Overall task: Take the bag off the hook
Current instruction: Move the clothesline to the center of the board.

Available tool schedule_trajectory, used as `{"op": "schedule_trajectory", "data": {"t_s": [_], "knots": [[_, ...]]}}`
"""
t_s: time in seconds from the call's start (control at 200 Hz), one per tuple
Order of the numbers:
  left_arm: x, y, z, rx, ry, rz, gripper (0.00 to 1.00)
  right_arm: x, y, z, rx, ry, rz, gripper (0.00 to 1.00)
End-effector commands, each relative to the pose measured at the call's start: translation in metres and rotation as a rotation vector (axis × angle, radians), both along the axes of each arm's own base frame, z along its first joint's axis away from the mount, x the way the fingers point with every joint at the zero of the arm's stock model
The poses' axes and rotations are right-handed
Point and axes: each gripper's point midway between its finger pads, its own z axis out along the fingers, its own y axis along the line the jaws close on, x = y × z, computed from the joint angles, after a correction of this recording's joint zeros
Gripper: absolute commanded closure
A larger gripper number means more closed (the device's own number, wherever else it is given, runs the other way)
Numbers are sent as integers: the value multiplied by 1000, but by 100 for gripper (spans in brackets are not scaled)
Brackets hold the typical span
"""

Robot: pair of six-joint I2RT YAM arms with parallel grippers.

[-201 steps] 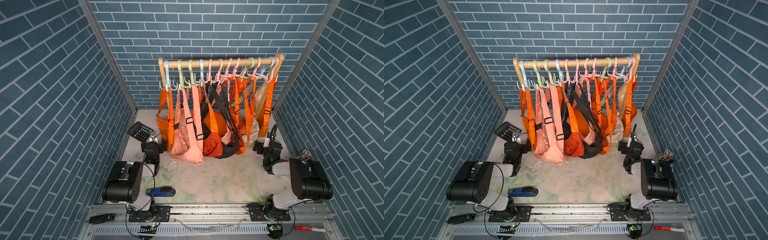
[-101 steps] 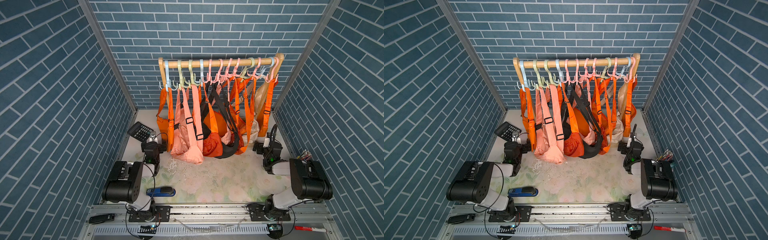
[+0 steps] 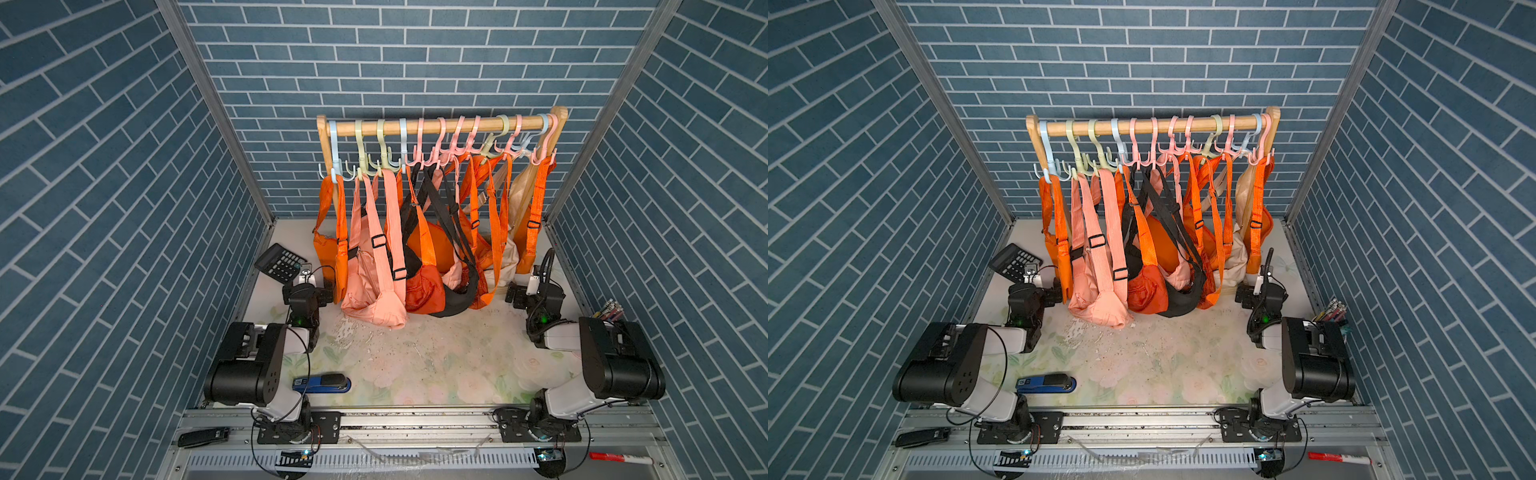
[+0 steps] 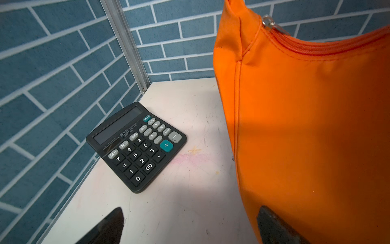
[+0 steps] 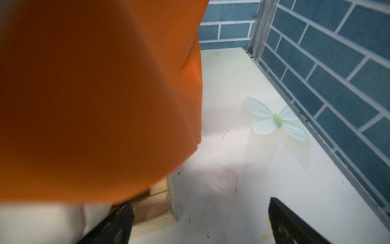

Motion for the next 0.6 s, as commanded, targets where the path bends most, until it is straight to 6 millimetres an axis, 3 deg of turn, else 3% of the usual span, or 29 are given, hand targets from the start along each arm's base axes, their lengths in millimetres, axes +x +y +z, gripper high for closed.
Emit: {"op": "schedule_trajectory", "data": {"t_s": [0.0, 0.13, 0.285, 0.59], "knots": [[2, -13, 8, 15, 7, -72, 1, 5, 2, 14, -4, -26, 21, 3], [-3, -10, 23, 26, -4, -43, 1, 0, -7, 41, 17, 55, -46, 4], [-4, -17, 45, 54, -2, -63, 1, -5, -2, 79, 101, -6, -51, 5], [-23, -36, 143, 54, -110, -181, 2, -9, 11, 116, 244, 37, -38, 8]]}}
